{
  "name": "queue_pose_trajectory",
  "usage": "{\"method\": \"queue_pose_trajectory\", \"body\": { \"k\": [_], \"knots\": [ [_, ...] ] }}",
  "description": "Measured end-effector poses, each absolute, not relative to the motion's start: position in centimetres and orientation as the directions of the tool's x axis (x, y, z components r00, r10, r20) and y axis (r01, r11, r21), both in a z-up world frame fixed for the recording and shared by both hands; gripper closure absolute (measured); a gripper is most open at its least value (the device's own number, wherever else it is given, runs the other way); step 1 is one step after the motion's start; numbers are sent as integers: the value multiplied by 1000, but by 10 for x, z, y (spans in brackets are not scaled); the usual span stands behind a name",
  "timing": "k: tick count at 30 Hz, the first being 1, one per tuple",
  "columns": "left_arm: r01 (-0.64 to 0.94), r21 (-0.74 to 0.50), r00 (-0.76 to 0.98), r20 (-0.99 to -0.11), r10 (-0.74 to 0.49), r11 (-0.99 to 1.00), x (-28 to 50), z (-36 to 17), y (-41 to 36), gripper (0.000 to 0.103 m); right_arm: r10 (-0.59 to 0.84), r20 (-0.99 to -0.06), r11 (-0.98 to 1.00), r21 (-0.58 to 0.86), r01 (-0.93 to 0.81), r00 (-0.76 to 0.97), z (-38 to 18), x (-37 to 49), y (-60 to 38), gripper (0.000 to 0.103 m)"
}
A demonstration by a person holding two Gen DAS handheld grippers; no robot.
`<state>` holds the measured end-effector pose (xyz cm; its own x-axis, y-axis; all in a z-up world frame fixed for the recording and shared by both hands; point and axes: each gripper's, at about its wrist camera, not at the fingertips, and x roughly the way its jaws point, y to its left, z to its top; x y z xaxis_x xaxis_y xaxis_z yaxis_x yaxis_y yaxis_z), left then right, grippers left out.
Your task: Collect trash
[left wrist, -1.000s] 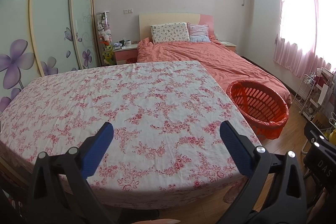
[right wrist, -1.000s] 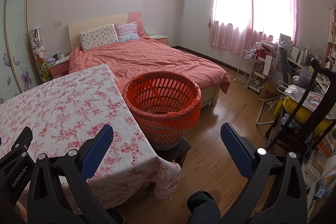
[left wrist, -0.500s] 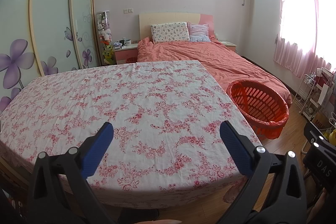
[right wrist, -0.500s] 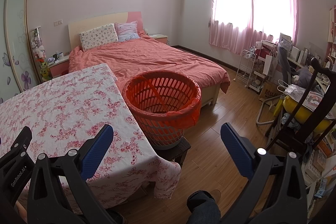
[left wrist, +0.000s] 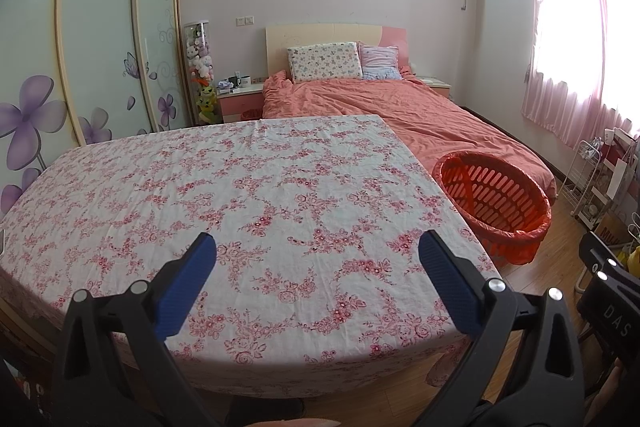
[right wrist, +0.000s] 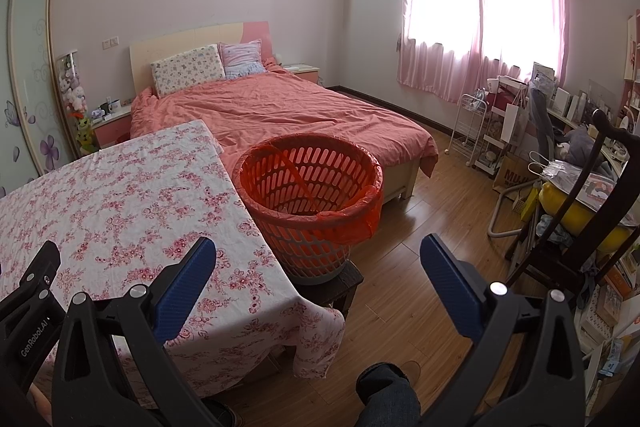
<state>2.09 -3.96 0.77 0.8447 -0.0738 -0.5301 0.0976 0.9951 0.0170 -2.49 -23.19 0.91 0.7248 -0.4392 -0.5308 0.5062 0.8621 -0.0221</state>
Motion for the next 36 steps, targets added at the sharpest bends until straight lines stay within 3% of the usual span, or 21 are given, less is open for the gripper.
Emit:
{"method": "queue_pose_trajectory", "body": {
  "k": [36],
  "knots": [
    [97, 21, 845, -530, -72, 995, 21, 8, -40, 4, -438, -533, 863, -23, 505, 724, 7, -25, -230, 2]
  ]
}}
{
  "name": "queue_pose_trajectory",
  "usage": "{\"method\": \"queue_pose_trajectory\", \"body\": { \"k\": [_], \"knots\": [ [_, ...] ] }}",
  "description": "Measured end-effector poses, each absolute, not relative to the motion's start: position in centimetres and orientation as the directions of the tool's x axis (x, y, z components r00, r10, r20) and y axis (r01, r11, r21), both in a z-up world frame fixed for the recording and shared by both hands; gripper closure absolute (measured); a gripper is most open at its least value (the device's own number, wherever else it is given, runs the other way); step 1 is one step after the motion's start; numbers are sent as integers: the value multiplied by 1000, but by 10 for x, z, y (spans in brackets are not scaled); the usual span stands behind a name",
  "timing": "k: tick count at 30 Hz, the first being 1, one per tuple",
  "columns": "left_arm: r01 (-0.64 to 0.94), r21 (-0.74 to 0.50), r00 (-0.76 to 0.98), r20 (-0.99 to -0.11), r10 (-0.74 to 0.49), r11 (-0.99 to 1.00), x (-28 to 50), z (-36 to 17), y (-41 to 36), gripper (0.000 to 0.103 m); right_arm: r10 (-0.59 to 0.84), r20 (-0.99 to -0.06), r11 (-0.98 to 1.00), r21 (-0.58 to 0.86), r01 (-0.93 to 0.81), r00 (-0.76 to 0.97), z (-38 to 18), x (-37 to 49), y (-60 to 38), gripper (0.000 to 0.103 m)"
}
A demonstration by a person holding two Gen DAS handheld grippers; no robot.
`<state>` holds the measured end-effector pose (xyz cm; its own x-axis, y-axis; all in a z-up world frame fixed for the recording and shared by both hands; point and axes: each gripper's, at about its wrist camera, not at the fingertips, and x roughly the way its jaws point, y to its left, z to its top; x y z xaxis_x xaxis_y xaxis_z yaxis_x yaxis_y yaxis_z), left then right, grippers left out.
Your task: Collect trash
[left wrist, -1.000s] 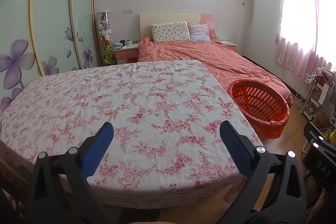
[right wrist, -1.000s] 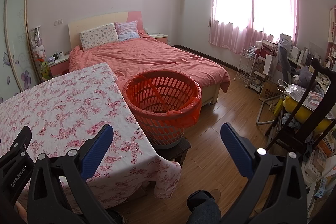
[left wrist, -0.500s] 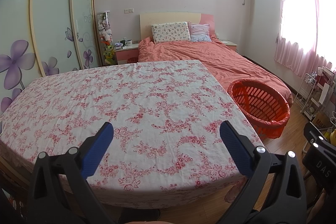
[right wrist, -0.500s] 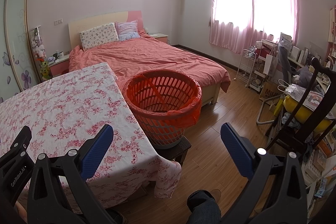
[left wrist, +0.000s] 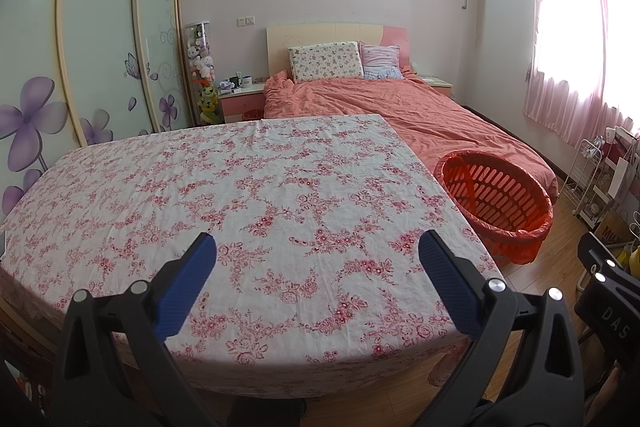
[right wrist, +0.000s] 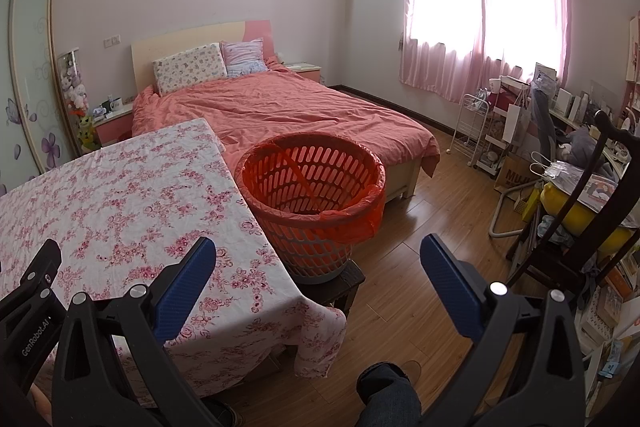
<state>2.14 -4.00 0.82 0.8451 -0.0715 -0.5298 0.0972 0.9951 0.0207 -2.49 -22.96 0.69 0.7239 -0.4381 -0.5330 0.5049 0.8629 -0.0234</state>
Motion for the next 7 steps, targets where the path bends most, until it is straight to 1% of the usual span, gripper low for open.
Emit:
{"method": "queue_pose_trajectory", "body": {
  "k": [7],
  "knots": [
    [98, 19, 844, -531, -73, 995, 21, 7, -39, 4, -438, -533, 863, -23, 505, 724, 6, -25, -229, 2]
  ]
}}
